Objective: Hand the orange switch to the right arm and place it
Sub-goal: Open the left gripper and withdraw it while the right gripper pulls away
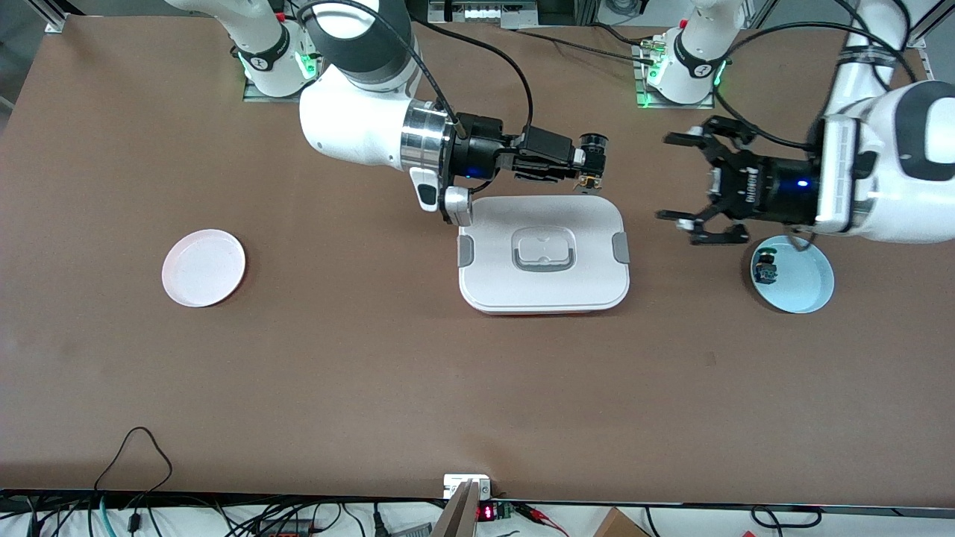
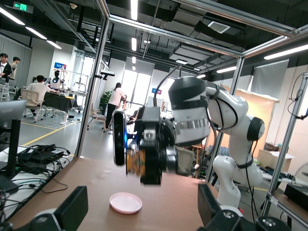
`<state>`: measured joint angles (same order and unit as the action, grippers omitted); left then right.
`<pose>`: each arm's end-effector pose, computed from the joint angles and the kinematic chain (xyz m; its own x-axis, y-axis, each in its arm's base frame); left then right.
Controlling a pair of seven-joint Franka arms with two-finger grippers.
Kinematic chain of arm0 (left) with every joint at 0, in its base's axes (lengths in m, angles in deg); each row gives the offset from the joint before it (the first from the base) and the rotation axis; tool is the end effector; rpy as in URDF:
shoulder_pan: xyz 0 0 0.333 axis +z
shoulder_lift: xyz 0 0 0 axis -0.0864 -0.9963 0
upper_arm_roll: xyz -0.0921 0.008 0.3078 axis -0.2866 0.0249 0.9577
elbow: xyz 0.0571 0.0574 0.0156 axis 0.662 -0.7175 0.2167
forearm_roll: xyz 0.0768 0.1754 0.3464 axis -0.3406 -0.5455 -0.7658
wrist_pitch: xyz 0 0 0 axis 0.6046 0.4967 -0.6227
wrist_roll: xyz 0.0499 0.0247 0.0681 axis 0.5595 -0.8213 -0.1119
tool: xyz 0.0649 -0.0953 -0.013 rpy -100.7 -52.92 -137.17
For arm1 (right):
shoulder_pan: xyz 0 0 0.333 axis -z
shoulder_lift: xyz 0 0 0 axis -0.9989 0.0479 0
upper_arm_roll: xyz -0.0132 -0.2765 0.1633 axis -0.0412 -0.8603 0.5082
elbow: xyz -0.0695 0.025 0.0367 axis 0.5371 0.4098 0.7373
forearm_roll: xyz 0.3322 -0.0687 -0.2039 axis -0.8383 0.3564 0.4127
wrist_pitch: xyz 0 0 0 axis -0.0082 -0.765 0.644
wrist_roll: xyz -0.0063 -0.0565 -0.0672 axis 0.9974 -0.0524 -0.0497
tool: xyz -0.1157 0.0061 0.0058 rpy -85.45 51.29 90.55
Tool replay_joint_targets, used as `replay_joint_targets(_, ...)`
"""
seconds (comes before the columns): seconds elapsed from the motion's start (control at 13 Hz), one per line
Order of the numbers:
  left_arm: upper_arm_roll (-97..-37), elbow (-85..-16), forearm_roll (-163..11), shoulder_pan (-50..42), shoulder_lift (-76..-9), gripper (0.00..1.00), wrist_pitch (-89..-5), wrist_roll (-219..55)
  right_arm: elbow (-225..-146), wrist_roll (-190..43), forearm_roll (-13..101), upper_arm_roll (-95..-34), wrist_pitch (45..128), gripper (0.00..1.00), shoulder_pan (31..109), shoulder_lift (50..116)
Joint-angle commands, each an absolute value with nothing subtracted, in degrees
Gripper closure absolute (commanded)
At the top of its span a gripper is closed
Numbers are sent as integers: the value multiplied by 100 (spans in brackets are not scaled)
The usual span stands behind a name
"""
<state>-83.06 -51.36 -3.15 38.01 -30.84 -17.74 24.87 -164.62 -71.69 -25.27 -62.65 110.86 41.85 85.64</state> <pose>0.6048 -0.0962 0.5246 0.2103 -0.0033 0.9776 -0.9726 0.1006 0.2096 0.5501 0.5136 0.5352 0.9587 -0.1711 -0.2271 -0.2292 0.0074 -0.9733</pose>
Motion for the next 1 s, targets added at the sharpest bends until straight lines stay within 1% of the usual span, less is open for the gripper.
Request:
replay_joint_targets(0.0,-8343,-5086,-759,4247,-3210,0,-1253,2953,-16763,-6990,-2538,-6265,10584,95,4409,8328)
replay_joint_targets(0.15,-8351,-5052,-1407,4703,-3227,0,-1067,2980,-16930,-7015,-1953,-6292,9970,95,4725,8214)
replay_joint_targets(0.31,-8351,-5034,-1726,5003,-3306,0,-804,2998,-17342,-7007,-1380,-6301,8961,95,5216,7977)
replay_joint_targets(0.39,-8351,-4834,-1919,5013,-3576,0,-690,2998,-17492,-7007,-1195,-6309,8538,95,5436,7898)
replay_joint_targets(0.46,-8351,-4492,-2234,4979,-3944,0,-575,2998,-17598,-7016,-1019,-6362,8246,95,5595,7854)
replay_joint_targets(0.62,-8412,-3833,-2701,4917,-4403,0,-504,2998,-17826,-7007,-537,-6755,7501,95,5702,7818)
replay_joint_targets(0.77,-8326,-3777,-2817,4690,-4301,0,-513,2989,-17889,-7007,244,-7099,6744,95,5789,7818)
replay_joint_targets(0.85,-8133,-3812,-2843,4532,-4091,0,-548,2980,-17941,-6990,709,-7153,6497,95,5929,7809)
replay_joint_targets(0.93,-7714,-3812,-3052,4165,-3906,0,-548,2980,-17976,-6989,1149,-7197,6347,95,6009,7757)
